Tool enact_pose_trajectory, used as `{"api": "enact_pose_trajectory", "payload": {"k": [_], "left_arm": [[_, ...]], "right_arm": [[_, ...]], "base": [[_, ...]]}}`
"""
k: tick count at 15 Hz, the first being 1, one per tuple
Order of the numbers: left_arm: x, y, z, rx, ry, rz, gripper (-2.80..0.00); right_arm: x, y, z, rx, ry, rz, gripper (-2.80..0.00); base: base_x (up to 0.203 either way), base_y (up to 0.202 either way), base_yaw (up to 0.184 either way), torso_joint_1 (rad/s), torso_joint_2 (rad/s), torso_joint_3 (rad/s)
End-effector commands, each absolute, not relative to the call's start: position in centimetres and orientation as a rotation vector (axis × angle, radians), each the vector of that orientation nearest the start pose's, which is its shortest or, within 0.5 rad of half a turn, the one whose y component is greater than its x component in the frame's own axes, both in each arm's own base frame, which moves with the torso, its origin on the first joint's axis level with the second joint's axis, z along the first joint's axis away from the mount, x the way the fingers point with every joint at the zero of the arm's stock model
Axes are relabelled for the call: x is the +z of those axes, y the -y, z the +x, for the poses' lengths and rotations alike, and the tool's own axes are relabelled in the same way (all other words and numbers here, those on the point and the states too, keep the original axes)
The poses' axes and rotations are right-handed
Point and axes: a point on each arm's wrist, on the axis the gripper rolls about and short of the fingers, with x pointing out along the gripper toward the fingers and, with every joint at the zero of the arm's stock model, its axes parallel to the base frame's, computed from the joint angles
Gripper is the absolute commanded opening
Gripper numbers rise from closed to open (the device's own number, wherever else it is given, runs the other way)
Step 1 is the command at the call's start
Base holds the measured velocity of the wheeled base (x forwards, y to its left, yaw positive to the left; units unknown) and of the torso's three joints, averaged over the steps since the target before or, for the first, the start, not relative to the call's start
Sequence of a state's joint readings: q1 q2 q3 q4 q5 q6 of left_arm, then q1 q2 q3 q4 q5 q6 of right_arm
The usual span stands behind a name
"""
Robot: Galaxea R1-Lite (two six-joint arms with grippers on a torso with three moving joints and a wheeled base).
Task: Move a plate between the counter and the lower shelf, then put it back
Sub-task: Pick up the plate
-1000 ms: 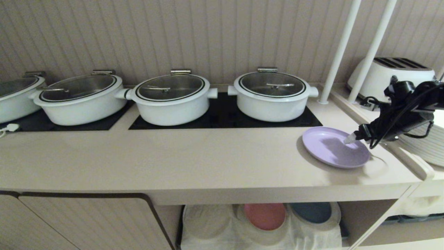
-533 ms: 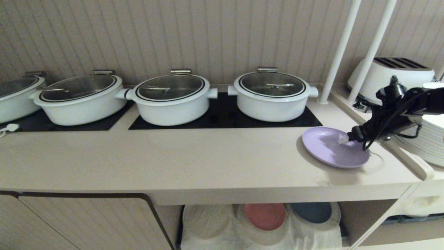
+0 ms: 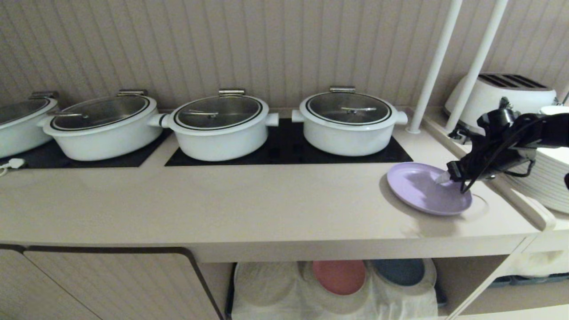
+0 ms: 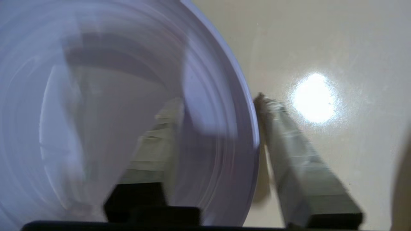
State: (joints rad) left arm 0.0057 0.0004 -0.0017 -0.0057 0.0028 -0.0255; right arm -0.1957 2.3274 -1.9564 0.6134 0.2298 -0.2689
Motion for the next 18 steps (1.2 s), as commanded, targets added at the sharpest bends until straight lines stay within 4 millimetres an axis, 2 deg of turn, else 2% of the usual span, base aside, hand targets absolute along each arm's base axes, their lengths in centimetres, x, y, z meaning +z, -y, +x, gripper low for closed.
{"api": "enact_pose_trajectory", "payload": {"k": [1, 9, 12, 18], "left_arm": [[7.7, 0.0, -2.3, 0.009, 0.006, -0.026, -2.80], [7.7, 0.0, -2.3, 0.009, 0.006, -0.026, -2.80], [7.7, 0.0, -2.3, 0.009, 0.006, -0.026, -2.80], [7.7, 0.0, -2.3, 0.009, 0.006, -0.026, -2.80]], "right_arm": [[13.8, 8.3, 44.5, 0.163, -0.957, -0.039, -2.80], [14.3, 8.3, 44.3, 0.159, -0.948, -0.041, -2.80], [15.1, 8.2, 43.9, 0.159, -0.941, -0.044, -2.80], [16.8, 8.0, 41.5, 0.165, -0.971, -0.030, -2.80]], "base": [[0.000, 0.000, 0.000, 0.000, 0.00, 0.000], [0.000, 0.000, 0.000, 0.000, 0.00, 0.000], [0.000, 0.000, 0.000, 0.000, 0.00, 0.000], [0.000, 0.000, 0.000, 0.000, 0.00, 0.000]]}}
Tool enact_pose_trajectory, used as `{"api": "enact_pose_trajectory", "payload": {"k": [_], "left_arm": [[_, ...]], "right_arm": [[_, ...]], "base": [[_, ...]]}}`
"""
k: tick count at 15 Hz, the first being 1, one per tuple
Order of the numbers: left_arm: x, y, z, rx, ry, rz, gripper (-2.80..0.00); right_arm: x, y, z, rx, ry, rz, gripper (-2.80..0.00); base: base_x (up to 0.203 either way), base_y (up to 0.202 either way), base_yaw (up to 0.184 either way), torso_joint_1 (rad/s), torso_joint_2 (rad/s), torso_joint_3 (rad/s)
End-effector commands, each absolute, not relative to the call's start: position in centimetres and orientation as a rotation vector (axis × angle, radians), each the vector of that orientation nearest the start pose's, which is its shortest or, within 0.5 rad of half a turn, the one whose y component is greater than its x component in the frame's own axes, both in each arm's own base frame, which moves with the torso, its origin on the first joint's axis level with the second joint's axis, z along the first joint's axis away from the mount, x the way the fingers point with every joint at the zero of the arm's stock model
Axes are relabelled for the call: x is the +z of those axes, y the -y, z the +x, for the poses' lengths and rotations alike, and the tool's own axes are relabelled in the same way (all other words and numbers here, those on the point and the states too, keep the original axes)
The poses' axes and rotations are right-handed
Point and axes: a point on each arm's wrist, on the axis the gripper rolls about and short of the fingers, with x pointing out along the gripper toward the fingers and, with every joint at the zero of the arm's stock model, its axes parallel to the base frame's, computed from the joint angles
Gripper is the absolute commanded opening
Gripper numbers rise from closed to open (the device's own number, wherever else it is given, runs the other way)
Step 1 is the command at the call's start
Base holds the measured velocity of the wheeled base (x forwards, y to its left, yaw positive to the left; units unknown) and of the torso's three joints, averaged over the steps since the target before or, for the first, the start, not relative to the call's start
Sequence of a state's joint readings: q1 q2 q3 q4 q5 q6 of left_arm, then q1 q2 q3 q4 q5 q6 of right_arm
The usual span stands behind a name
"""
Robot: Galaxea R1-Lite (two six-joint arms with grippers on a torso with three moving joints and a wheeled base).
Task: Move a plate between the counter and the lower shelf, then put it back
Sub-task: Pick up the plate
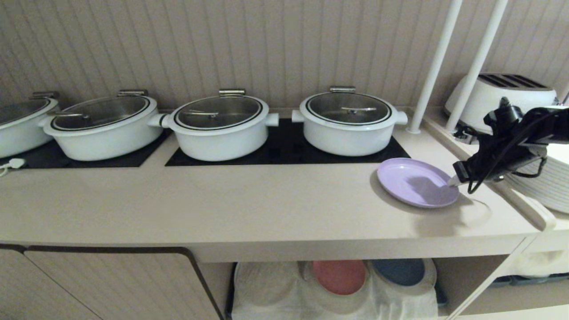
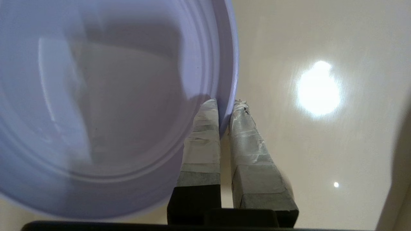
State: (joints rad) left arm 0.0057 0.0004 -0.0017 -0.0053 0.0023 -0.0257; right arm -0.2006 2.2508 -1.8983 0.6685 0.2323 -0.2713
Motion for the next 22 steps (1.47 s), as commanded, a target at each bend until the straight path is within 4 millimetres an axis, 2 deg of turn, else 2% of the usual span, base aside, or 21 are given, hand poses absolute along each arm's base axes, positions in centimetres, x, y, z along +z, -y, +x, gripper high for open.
{"api": "enact_pose_trajectory", "payload": {"k": [1, 7, 13, 22], "left_arm": [[7.7, 0.0, -2.3, 0.009, 0.006, -0.026, -2.80], [7.7, 0.0, -2.3, 0.009, 0.006, -0.026, -2.80], [7.7, 0.0, -2.3, 0.009, 0.006, -0.026, -2.80], [7.7, 0.0, -2.3, 0.009, 0.006, -0.026, -2.80]], "right_arm": [[16.9, 8.0, 40.9, 0.171, -0.978, -0.023, -2.80], [17.9, 7.8, 37.2, 0.187, -1.004, 0.013, -2.80], [17.3, 7.7, 35.1, 0.168, -0.991, 0.029, -2.80], [17.8, 6.9, 32.1, 0.064, -1.026, 0.238, -2.80]], "base": [[0.000, 0.000, 0.000, 0.000, 0.00, 0.000], [0.000, 0.000, 0.000, 0.000, 0.00, 0.000], [0.000, 0.000, 0.000, 0.000, 0.00, 0.000], [0.000, 0.000, 0.000, 0.000, 0.00, 0.000]]}}
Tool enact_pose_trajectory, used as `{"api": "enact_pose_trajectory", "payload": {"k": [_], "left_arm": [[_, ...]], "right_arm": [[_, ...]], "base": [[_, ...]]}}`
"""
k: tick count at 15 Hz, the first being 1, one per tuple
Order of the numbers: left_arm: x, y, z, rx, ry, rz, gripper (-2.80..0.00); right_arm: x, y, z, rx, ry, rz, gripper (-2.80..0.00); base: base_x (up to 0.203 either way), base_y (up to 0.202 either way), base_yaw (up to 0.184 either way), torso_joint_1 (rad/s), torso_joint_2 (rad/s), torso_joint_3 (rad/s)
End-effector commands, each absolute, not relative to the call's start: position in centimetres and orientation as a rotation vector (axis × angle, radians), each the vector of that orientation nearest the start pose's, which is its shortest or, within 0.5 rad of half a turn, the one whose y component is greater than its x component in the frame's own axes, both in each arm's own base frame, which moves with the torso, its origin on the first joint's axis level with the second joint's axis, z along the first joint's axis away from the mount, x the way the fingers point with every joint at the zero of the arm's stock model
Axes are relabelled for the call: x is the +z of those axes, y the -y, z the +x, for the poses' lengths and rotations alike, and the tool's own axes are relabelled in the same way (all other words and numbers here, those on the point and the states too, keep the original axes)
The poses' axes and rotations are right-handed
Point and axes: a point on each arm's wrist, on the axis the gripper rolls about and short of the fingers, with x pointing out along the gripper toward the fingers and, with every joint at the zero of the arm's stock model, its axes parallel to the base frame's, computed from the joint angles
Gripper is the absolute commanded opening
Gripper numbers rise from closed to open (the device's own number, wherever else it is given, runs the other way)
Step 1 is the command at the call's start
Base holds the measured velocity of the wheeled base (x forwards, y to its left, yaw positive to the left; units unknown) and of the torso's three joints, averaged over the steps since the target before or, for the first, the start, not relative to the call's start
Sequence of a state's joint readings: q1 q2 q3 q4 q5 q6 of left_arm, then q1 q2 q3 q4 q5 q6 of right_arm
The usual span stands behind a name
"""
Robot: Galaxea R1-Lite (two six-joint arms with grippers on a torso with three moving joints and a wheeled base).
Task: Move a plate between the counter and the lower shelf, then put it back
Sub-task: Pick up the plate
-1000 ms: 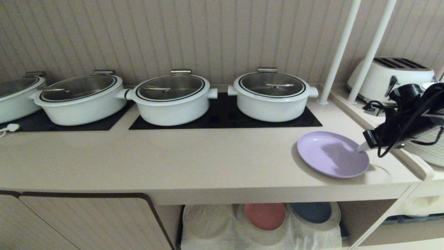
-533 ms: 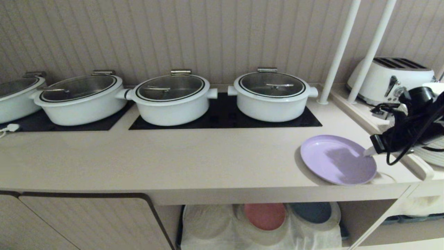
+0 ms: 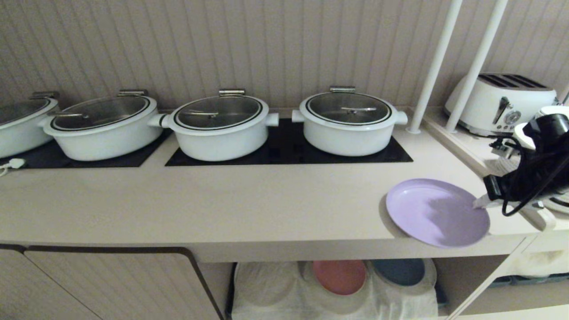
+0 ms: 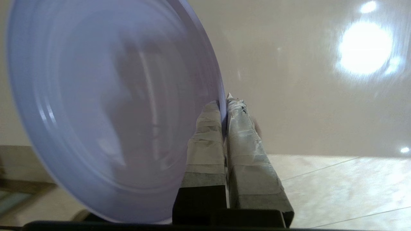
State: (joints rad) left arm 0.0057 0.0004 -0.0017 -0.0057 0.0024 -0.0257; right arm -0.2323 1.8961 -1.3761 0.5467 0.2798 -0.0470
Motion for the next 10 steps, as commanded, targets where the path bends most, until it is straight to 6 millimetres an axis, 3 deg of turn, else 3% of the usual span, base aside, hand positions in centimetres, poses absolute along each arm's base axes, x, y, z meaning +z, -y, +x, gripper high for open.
{"api": "enact_pose_trajectory", "payload": {"k": [1, 10], "left_arm": [[7.7, 0.0, -2.3, 0.009, 0.006, -0.026, -2.80], [7.7, 0.0, -2.3, 0.009, 0.006, -0.026, -2.80]], "right_arm": [[17.8, 6.9, 31.9, 0.057, -1.026, 0.249, -2.80], [18.6, 6.4, 30.7, 0.030, -1.021, 0.418, -2.80]], "base": [[0.000, 0.000, 0.000, 0.000, 0.00, 0.000], [0.000, 0.000, 0.000, 0.000, 0.00, 0.000]]}}
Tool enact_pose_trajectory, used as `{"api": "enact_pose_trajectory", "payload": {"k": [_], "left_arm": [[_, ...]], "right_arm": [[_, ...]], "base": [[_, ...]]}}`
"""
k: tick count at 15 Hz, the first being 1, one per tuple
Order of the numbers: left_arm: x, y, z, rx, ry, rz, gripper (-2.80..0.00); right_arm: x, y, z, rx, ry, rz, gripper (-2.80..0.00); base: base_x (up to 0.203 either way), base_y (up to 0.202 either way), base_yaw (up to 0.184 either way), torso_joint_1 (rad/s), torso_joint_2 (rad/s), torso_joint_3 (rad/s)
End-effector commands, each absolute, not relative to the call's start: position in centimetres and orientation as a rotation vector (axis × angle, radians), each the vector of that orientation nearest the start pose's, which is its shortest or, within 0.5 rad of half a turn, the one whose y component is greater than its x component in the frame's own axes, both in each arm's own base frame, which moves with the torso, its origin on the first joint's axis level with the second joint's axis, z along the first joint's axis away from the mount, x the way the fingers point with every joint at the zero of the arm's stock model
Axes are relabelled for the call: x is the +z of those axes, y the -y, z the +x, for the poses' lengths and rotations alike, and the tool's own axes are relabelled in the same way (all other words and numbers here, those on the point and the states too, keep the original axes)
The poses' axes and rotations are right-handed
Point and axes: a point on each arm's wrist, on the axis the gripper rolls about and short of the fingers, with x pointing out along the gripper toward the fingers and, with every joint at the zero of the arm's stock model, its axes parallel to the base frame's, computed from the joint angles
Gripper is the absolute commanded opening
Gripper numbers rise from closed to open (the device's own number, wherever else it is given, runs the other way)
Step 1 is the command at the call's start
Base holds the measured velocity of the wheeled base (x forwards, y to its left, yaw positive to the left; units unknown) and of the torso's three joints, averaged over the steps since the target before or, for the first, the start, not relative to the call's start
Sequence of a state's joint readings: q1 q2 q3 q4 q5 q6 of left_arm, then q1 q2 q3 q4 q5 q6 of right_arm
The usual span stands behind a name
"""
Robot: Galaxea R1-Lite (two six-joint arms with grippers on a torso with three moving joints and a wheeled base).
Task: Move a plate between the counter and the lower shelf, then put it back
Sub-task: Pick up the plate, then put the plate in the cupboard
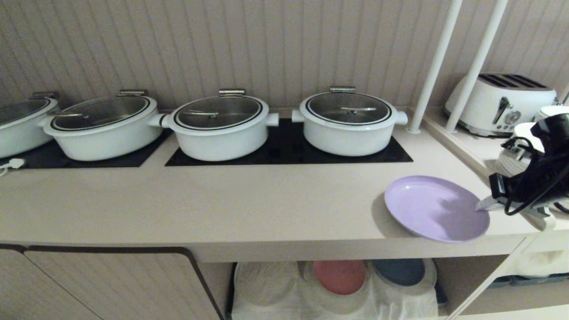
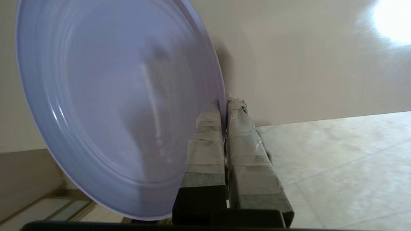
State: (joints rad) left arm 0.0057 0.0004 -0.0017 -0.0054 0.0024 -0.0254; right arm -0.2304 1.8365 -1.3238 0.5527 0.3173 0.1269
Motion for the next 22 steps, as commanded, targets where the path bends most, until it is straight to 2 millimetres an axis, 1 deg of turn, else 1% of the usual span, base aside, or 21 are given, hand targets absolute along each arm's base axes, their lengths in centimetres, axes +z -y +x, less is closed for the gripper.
{"api": "enact_pose_trajectory", "payload": {"k": [1, 4, 6, 9, 11, 15, 22], "left_arm": [[7.7, 0.0, -2.3, 0.009, 0.006, -0.026, -2.80], [7.7, 0.0, -2.3, 0.009, 0.006, -0.026, -2.80], [7.7, 0.0, -2.3, 0.009, 0.006, -0.026, -2.80], [7.7, 0.0, -2.3, 0.009, 0.006, -0.026, -2.80], [7.7, 0.0, -2.3, 0.009, 0.006, -0.026, -2.80], [7.7, 0.0, -2.3, 0.009, 0.006, -0.026, -2.80], [7.7, 0.0, -2.3, 0.009, 0.006, -0.026, -2.80]], "right_arm": [[18.7, 6.3, 30.4, 0.040, -1.019, 0.426, -2.80], [19.1, 6.0, 29.3, 0.059, -1.013, 0.436, -2.80], [19.6, 5.7, 28.2, 0.098, -1.002, 0.454, -2.80], [20.0, 5.2, 26.4, 0.109, -0.996, 0.455, -2.80], [20.2, 4.9, 24.9, 0.133, -1.011, 0.450, -2.80], [20.5, 4.0, 21.5, 0.218, -1.036, 0.381, -2.80], [19.6, 2.7, 16.2, 0.327, -1.074, 0.248, -2.80]], "base": [[0.000, 0.000, 0.000, 0.000, 0.00, 0.000], [0.000, 0.000, 0.000, 0.000, 0.00, 0.000], [0.000, 0.000, 0.000, 0.000, 0.00, 0.000], [0.000, 0.000, 0.000, 0.000, 0.00, 0.000], [0.000, 0.000, 0.000, 0.000, 0.00, 0.000], [0.000, 0.000, 0.000, 0.000, 0.00, 0.000], [0.000, 0.000, 0.000, 0.000, 0.00, 0.000]]}}
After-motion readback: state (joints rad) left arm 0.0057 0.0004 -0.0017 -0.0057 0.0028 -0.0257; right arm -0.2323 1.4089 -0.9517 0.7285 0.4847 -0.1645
